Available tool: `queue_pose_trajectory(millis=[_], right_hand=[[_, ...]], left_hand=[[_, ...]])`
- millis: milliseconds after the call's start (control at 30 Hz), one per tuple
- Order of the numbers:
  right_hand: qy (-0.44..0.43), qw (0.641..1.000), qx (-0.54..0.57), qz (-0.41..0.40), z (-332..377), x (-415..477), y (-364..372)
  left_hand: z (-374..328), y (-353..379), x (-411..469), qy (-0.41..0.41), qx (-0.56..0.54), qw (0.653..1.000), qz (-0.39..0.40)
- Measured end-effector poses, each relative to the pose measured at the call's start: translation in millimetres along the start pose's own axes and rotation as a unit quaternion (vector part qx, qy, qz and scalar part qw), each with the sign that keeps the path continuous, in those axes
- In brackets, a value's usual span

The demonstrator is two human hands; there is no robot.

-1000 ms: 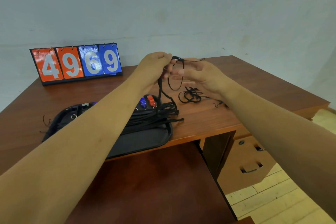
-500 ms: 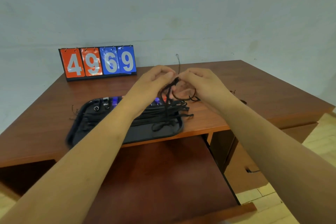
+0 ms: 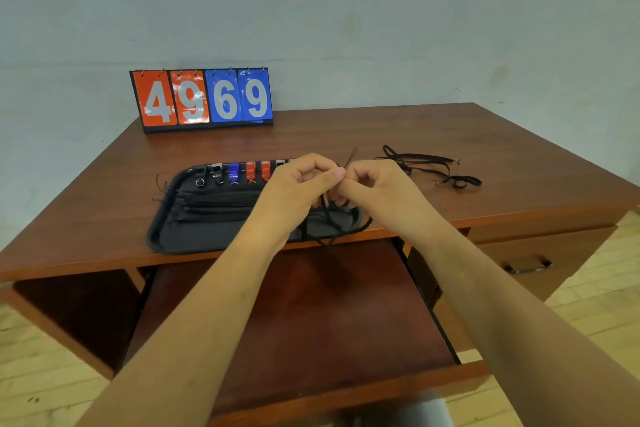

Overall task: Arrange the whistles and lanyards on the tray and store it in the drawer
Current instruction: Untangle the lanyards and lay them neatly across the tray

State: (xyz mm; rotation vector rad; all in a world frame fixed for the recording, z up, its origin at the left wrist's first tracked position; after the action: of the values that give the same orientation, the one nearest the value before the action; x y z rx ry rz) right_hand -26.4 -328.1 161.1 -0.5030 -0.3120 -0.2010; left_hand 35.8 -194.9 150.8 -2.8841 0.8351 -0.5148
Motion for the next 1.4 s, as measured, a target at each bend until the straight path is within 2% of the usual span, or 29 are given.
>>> queue_pose_trajectory(millis=[100,167,300,367,533,633,700,733,800,900,967,1267,1400], right_hand=[[0.002,0.999,0.054,-0.008,-6,-2,5],[0.011,0.992,0.127,-0.004,-10,-3,8],[0.04,0.961,0.271,0.036,-10,-8,15],[0.049,0.95,0.305,0.05,-12,-7,18],[0.075,0.972,0.218,0.04,-21,0,16],[0.094,0.994,0.031,0.055,-18,3,8],[0.052,0.993,-0.073,0.071,-12,7,6],[0.027,0.994,-0.078,0.078,-6,7,7],[-0.004,0.995,-0.009,0.097,2,8,16],[0.013,0.988,0.124,0.094,7,10,27],[0.034,0.985,0.152,0.078,5,11,29],[0.063,0.992,0.039,0.101,-14,21,21],[0.07,0.991,-0.068,0.096,-32,23,9]], left_hand=[[2,-2,1,0.013,0.001,1.0,-0.026],[2,-5,2,0.017,0.001,0.998,-0.057],[-2,-12,2,0.008,-0.051,0.996,-0.072],[-1,-17,2,0.005,-0.06,0.995,-0.081],[1,-29,1,-0.007,-0.069,0.993,-0.095],[-1,-33,-1,-0.011,-0.053,0.995,-0.086],[-2,-35,-1,-0.007,-0.042,0.997,-0.064],[-4,-36,-2,-0.002,-0.038,0.998,-0.049],[-8,-37,-2,0.009,-0.026,0.999,-0.025],[-12,-43,-4,0.019,-0.019,0.999,-0.023],[-12,-54,-5,0.021,-0.021,0.999,-0.042],[7,-106,-17,-0.051,-0.08,0.985,-0.147],[21,-141,-26,-0.081,-0.072,0.972,-0.21]])
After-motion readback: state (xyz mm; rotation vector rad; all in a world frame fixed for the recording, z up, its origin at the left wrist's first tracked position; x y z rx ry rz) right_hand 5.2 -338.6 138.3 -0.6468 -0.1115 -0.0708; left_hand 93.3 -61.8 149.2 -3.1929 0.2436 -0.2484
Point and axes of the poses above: each hand's wrist, its own x-axis towards the middle knuckle, its own y-axis out of the palm, z = x × y, the point moved 4 cm from there along x, towards the middle knuckle, and after that the axes turned 1 degree about x, right-handed, at the moved point
